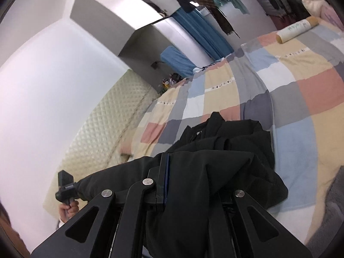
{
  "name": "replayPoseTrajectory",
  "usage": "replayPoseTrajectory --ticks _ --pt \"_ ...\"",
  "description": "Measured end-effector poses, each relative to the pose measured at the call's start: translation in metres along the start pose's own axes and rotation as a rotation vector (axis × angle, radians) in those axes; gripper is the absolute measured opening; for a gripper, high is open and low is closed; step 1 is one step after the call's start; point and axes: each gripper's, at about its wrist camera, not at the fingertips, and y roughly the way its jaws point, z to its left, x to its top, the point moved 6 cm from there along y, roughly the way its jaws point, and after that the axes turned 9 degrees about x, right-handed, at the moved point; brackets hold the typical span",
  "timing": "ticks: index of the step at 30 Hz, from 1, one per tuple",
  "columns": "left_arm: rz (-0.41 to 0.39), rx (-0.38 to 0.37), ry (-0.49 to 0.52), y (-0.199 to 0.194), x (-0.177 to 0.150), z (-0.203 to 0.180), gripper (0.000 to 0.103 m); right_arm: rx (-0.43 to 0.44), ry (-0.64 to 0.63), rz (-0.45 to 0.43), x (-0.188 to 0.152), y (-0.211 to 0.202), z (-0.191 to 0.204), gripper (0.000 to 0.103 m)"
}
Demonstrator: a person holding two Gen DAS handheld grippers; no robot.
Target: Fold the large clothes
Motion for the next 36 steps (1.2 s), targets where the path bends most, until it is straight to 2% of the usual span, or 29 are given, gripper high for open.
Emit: replayPoseTrajectory --ticks 5,6,12,16,20,25,30,34,36 --pt "-0.025 0.051 -0.034 0.028 0.045 -0.005 0.014 -0.064 0.072 -0.019 0.046 0.040 -0.026 0.005" --pt "-0.030 0.069 -0.070 0.038 0.056 -0.004 0.014 -0.077 0.090 -0.018 0.050 0.046 -0.032 0.005" --pt "0.000 0.280 -0.053 0.106 0.095 -0.002 0.014 -0.237 0.150 0.039 0.088 0.115 -0.081 0.005" --pt "0.048 0.412 -0.005 0.153 0.110 0.010 0.015 -0.338 0.157 0.090 0.092 0.153 -0.114 0.005" --pt "0.110 0.496 -0.018 0.196 0.119 0.022 0.015 -0.441 0.153 0.163 0.087 0.187 -0.146 0.004" --pt "0.173 0.577 0.001 0.249 0.122 0.034 0.015 -0.515 0.154 0.237 0.080 0.222 -0.184 0.002" --pt "0.201 0.645 0.070 0.285 0.111 0.041 0.015 -0.526 0.171 0.281 0.065 0.249 -0.212 0.002" --pt "0.207 0.618 0.040 0.285 0.110 0.046 0.015 -0.501 0.190 0.281 0.062 0.251 -0.216 0.002" --pt "0.218 0.593 0.011 0.284 0.110 0.048 0.015 -0.454 0.225 0.259 0.062 0.242 -0.216 0.002"
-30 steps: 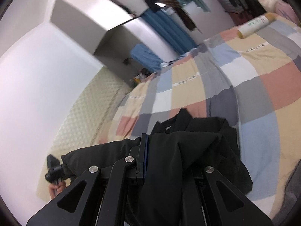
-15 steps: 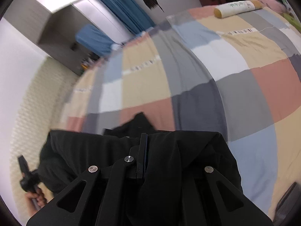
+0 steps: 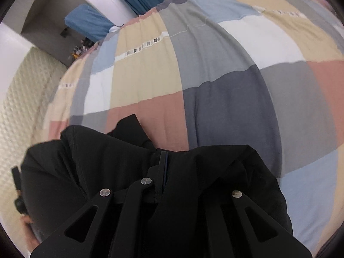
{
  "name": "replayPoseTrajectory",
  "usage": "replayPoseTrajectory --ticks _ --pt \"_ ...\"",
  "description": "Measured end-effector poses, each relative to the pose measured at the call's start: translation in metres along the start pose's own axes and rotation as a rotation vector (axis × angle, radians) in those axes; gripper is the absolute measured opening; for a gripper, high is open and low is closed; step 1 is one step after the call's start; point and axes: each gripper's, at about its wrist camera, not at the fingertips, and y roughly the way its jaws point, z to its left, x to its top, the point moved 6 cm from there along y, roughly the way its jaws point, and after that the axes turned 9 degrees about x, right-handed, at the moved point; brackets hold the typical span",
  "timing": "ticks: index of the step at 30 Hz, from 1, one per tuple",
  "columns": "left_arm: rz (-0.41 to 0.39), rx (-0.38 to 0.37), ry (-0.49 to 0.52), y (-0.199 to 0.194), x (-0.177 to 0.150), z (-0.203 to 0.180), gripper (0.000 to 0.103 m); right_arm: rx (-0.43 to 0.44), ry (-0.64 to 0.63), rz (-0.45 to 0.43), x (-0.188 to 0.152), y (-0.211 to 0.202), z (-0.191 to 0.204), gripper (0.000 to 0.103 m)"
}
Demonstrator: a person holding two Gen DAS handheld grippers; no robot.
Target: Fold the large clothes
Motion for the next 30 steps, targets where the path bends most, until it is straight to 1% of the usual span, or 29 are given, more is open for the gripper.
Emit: replayPoseTrajectory --ticks 2,5,7,8,9,10,11,12,13,14,15,17,19,20,21,22,23,25,27,30 --pt "0.033 -0.037 -0.022 -0.004 -0.005 0.002 0.016 0.061 0.044 -0.014 -0.004 -0.011 -0.004 0.004" --pt "0.049 -0.088 -0.033 -0.017 -0.011 0.006 0.020 0.137 0.107 -0.019 -0.013 -0.031 -0.007 0.009" --pt "0.068 -0.120 -0.042 -0.027 -0.018 0.010 0.025 0.166 0.126 -0.014 -0.020 -0.045 -0.006 0.013" --pt "0.076 -0.132 -0.040 -0.031 -0.021 0.011 0.027 0.170 0.121 -0.013 -0.023 -0.052 -0.003 0.018" --pt "0.082 -0.148 -0.044 -0.038 -0.024 0.015 0.033 0.170 0.100 -0.013 -0.027 -0.066 0.000 0.024" --pt "0.084 -0.157 -0.051 -0.043 -0.027 0.018 0.043 0.170 0.084 -0.014 -0.029 -0.075 0.005 0.028" --pt "0.083 -0.165 -0.058 -0.049 -0.029 0.021 0.048 0.167 0.074 -0.016 -0.029 -0.081 0.008 0.039" --pt "0.076 -0.175 -0.061 -0.057 -0.032 0.024 0.062 0.143 0.047 -0.036 -0.032 -0.097 0.013 0.051" --pt "0.060 -0.185 -0.054 -0.067 -0.034 0.026 0.075 0.110 0.021 -0.057 -0.033 -0.110 0.017 0.053" --pt "0.037 -0.176 -0.041 -0.076 -0.035 0.027 0.079 0.093 -0.001 -0.071 -0.032 -0.117 0.021 0.053" --pt "-0.002 -0.155 -0.025 -0.088 -0.035 0.029 0.080 0.072 -0.041 -0.091 -0.033 -0.129 0.029 0.053" --pt "-0.087 -0.124 0.011 -0.111 -0.036 0.027 0.080 0.008 -0.162 -0.151 -0.034 -0.152 0.053 0.054" --pt "-0.221 -0.108 0.072 -0.141 -0.038 0.015 0.080 -0.046 -0.286 -0.209 -0.040 -0.161 0.080 0.062" --pt "-0.304 -0.096 0.103 -0.157 -0.042 0.007 0.080 -0.059 -0.348 -0.241 -0.045 -0.163 0.096 0.072" --pt "-0.353 -0.104 0.129 -0.166 -0.045 -0.001 0.080 -0.062 -0.377 -0.257 -0.049 -0.161 0.104 0.077" --pt "-0.392 -0.136 0.166 -0.174 -0.051 -0.013 0.080 -0.056 -0.409 -0.272 -0.055 -0.156 0.116 0.077" --pt "-0.411 -0.170 0.194 -0.177 -0.056 -0.024 0.080 -0.050 -0.424 -0.275 -0.059 -0.150 0.123 0.078" --pt "-0.425 -0.189 0.214 -0.173 -0.062 -0.041 0.080 -0.052 -0.444 -0.281 -0.068 -0.131 0.136 0.079" --pt "-0.426 -0.177 0.233 -0.161 -0.064 -0.055 0.080 -0.058 -0.461 -0.282 -0.075 -0.108 0.142 0.079" --pt "-0.441 -0.157 0.270 -0.141 -0.061 -0.068 0.080 -0.092 -0.493 -0.278 -0.083 -0.072 0.141 0.079"
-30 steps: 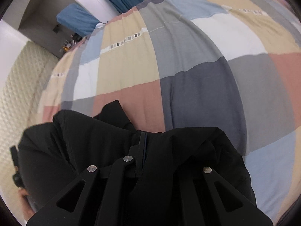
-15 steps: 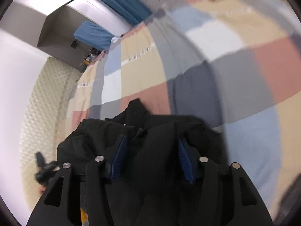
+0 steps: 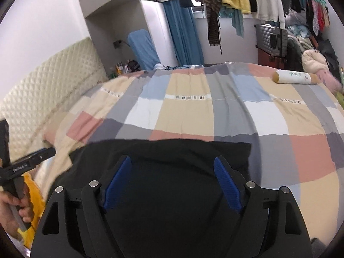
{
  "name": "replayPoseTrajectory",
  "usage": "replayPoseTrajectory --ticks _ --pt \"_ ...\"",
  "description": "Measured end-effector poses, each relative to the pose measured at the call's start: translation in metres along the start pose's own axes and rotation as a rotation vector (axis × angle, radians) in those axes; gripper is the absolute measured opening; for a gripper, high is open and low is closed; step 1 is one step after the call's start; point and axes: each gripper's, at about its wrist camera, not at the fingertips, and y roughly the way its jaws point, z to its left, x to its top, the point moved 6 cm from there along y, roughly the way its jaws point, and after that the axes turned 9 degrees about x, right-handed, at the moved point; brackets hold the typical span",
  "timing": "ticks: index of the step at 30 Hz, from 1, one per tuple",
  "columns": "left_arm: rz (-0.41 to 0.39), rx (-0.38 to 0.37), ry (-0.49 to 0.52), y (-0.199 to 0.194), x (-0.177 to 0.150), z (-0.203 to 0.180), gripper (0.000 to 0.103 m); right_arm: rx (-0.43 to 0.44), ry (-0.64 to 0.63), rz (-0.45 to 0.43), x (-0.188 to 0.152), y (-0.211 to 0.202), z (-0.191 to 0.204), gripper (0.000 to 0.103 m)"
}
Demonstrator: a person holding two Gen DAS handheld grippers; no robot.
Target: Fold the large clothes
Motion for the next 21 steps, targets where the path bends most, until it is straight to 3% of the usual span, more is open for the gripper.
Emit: replayPoseTrajectory --ticks 8,21 --pt "-0.021 0.046 0.045 0.052 -0.022 -0.010 0.080 -0.020 -0.036 0.065 -0.034 0.077 -0.007 0.079" --pt "-0.024 0.060 0.013 0.100 -0.005 -0.016 0.081 -0.044 -0.002 0.052 -0.020 0.130 -0.025 0.086"
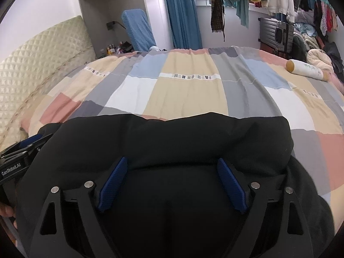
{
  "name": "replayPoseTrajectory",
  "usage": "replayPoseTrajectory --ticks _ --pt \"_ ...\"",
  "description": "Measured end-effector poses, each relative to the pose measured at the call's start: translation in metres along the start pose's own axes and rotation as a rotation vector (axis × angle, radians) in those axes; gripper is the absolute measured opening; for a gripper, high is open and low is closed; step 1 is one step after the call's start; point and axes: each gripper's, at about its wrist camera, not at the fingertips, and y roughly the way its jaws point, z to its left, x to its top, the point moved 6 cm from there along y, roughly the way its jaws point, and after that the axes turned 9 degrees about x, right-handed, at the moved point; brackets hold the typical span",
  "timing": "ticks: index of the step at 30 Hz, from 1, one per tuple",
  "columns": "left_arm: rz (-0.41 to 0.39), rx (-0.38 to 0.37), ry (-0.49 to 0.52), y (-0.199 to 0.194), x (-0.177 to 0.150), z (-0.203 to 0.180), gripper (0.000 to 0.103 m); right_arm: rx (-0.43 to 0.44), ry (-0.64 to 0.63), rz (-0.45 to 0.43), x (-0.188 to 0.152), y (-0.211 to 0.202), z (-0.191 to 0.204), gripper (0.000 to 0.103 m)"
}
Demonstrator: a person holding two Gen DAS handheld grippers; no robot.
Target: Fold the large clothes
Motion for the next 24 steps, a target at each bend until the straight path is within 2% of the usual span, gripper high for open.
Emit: replayPoseTrajectory --ticks 8,12,15,18,21,24 --pt "0.016 0.002 -0.033 0.020 0.002 0.002 0.081 0.001 0.011 -0.009 0.006 0.024 -0.008 0.088" --pt "0.025 0.001 -0.015 0.013 -0.001 0.004 0.081 -0.012 -0.011 0.011 0.003 0.020 -0.005 0.088" --pt "0.003 -0.015 0.007 -0.010 -0.006 0.013 0.081 0.030 -0.028 -0.013 -0.003 -0.005 -0.001 0.088" --pt "-0.039 -0.017 0.024 -0.043 -0.016 0.034 0.081 0.036 -0.061 -0.045 -0.011 -0.042 -0.003 0.088" --pt "-0.070 -0.032 -0.021 -0.079 -0.030 0.069 0.081 0.069 -0.044 -0.077 -0.021 -0.084 -0.012 0.088" --pt "-0.063 -0.017 -0.097 -0.106 -0.049 0.112 0.081 0.038 -0.019 -0.099 -0.035 -0.125 -0.030 0.088"
